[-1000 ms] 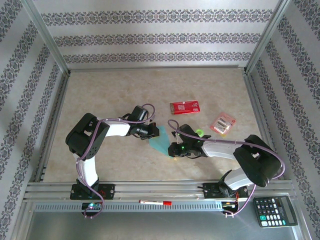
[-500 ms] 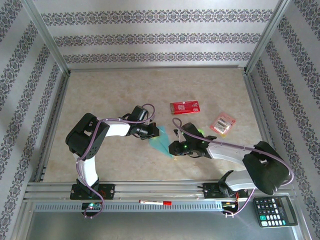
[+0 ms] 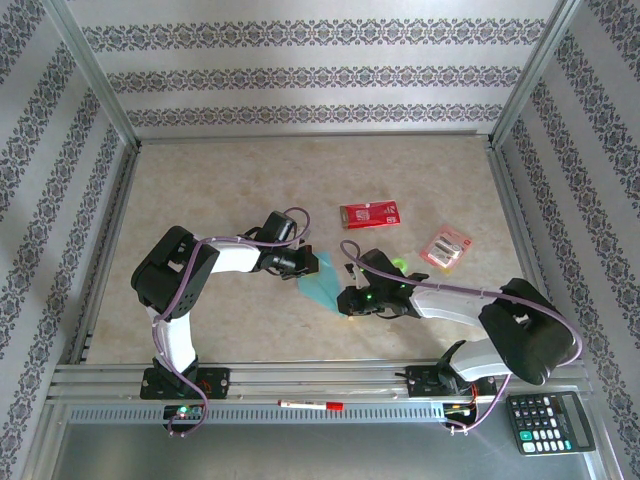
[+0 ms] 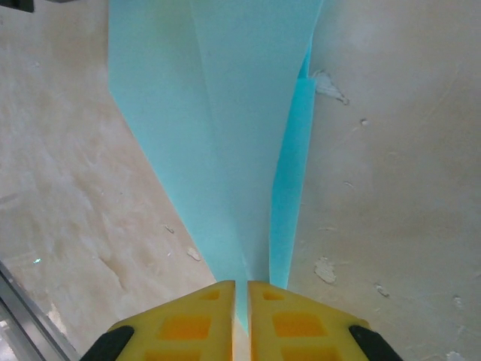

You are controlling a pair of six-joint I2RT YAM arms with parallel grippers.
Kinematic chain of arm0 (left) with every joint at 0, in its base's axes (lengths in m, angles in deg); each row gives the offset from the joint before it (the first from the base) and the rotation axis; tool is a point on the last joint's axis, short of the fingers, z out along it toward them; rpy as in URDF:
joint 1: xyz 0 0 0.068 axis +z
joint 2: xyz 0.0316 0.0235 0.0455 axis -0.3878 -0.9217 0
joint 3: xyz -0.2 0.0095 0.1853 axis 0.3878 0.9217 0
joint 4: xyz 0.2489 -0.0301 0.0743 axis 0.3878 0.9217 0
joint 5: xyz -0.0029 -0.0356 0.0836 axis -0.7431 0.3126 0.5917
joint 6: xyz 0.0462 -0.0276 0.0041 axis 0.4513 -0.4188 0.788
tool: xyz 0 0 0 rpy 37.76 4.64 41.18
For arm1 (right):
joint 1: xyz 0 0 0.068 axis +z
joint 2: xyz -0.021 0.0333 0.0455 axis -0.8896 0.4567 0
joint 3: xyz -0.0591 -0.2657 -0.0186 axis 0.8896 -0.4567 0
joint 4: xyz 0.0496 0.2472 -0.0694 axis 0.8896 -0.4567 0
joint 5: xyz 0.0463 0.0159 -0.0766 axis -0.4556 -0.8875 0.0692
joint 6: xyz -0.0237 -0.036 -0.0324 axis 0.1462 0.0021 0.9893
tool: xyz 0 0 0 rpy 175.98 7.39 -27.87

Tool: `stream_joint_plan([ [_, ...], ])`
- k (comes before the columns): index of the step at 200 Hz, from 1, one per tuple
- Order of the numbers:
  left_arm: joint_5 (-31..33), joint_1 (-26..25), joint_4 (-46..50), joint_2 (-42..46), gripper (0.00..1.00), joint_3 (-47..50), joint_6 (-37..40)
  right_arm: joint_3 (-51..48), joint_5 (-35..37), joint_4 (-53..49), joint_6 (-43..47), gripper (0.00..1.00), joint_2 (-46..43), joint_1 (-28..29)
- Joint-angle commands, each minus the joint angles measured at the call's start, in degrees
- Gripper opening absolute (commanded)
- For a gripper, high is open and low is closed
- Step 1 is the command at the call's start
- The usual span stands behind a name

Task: Fold a paper plane with a square sheet of paper (pick it up from the middle)
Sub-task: Fourth fold the wing at the center of the table.

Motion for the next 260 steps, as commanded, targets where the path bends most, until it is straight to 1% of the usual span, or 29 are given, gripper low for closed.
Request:
stream_joint_plan([
  [1,2.9,1.0,6.3,-2.5,0.03,1.3,1.8,-0.7,0.8,-0.7,1.2,0.12,1.4,0.1],
  [44,3.0,1.1,6.4,-2.5,0.03,1.2,1.9,-1.7,1.2,0.2,1.7,0.12,3.9,-0.1],
  [75,3.0,1.1,6.5,-2.5,0.03,1.2,2.0,-2.1,1.4,-0.3,2.2,0.11,4.0,-0.4],
  [129,3.1,1.1,6.6,-2.5,0.03,1.2,2.0,-1.7,-0.2,-1.4,0.9,0.12,-3.2,-0.3],
  [157,3.0,1.1,6.4,-2.6,0.03,1.3,1.9,-1.7,-0.5,-1.5,0.5,0.12,-4.3,0.3],
  [201,2.9,1.1,6.4,-2.6,0.03,1.1,1.9,-1.3,-0.3,-1.1,0.8,0.12,-2.1,1.3],
  [260,2.8,1.1,6.6,-2.6,0.03,0.9,1.8,-2.7,0.7,-0.5,1.4,0.11,1.5,0.5],
])
